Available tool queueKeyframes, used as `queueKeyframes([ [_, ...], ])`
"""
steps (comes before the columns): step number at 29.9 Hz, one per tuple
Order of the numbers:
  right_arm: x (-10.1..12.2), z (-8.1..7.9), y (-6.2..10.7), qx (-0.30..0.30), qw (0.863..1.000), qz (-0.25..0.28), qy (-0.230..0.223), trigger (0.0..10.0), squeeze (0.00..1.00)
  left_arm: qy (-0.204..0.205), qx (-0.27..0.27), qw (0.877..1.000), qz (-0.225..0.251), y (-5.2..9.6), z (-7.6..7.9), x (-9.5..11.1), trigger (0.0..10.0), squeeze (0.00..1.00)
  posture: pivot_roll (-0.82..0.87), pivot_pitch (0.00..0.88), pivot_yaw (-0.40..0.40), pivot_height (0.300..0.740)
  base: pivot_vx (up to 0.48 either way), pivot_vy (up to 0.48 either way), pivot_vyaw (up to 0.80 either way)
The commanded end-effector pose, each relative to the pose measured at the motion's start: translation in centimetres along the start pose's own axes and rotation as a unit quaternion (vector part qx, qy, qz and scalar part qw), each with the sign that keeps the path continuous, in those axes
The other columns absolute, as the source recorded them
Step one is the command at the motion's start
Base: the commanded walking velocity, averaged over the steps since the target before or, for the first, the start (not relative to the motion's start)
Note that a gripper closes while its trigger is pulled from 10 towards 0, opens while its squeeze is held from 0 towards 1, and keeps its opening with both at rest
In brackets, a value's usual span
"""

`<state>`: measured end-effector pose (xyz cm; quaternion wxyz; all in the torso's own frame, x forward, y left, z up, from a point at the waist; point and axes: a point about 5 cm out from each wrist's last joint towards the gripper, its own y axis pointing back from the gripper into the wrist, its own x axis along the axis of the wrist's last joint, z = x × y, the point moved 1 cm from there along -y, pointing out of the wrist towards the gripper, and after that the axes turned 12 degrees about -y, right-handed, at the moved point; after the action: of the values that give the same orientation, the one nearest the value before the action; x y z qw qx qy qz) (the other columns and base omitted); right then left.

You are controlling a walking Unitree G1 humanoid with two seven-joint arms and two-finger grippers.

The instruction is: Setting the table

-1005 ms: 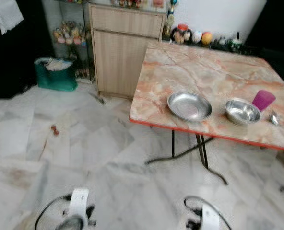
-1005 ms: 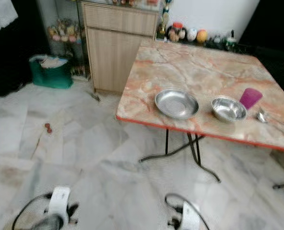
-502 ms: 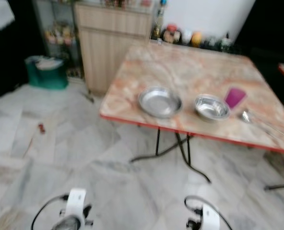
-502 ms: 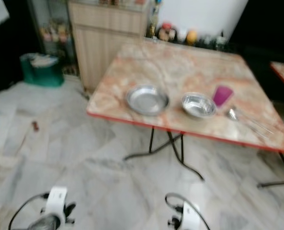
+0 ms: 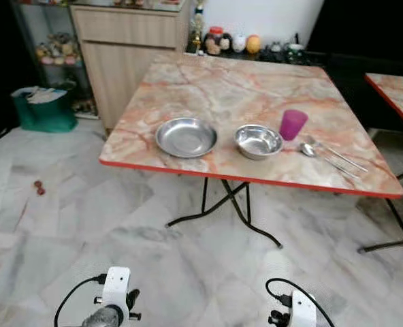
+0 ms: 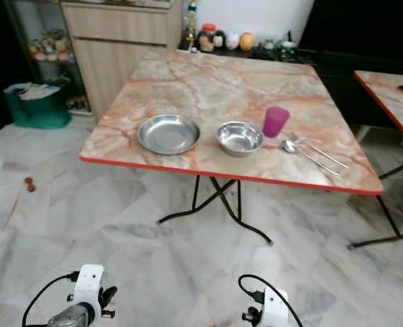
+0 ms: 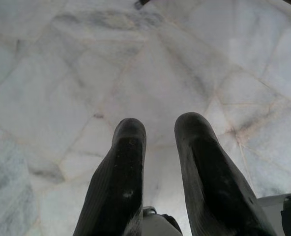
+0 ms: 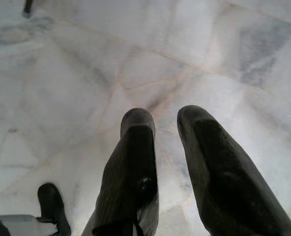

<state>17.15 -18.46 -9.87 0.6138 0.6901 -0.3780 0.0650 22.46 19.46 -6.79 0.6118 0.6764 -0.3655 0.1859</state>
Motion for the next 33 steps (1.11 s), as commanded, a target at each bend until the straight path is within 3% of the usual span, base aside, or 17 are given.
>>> queueKeyframes([
  [1,0.0,0.5,0.1,-0.006,1.0,-0.001,0.002,10.0,0.0,0.001,0.002,1.0,0.005,0.0,0.1,0.1,10.0,0.0,0.1,0.0,-0.103,0.727,0.0,0.0,-0.63],
  [11,-0.1,0.6,0.1,-0.004,1.0,-0.001,0.001,10.0,0.0,0.009,-0.002,1.0,0.006,-0.1,0.1,0.4,10.0,0.0,0.11,0.0,-0.105,0.727,0.0,0.0,0.0],
  [20,-0.7,0.2,0.2,-0.005,1.0,-0.008,0.001,10.0,0.0,0.011,-0.007,1.0,0.006,-0.1,0.3,0.3,10.0,0.0,0.1,0.0,-0.107,0.727,0.291,0.0,0.0],
  [28,-0.9,0.3,0.2,-0.006,1.0,-0.009,0.001,10.0,0.0,0.01,-0.006,1.0,0.004,-0.1,0.2,0.2,10.0,0.0,0.11,0.0,-0.107,0.727,0.302,0.0,-0.45],
  [33,-0.7,0.8,0.3,-0.007,1.0,-0.009,0.003,10.0,0.0,0.008,-0.002,1.0,0.008,-0.1,0.1,0.3,10.0,0.0,0.11,0.0,-0.109,0.727,0.0,0.0,0.0],
])
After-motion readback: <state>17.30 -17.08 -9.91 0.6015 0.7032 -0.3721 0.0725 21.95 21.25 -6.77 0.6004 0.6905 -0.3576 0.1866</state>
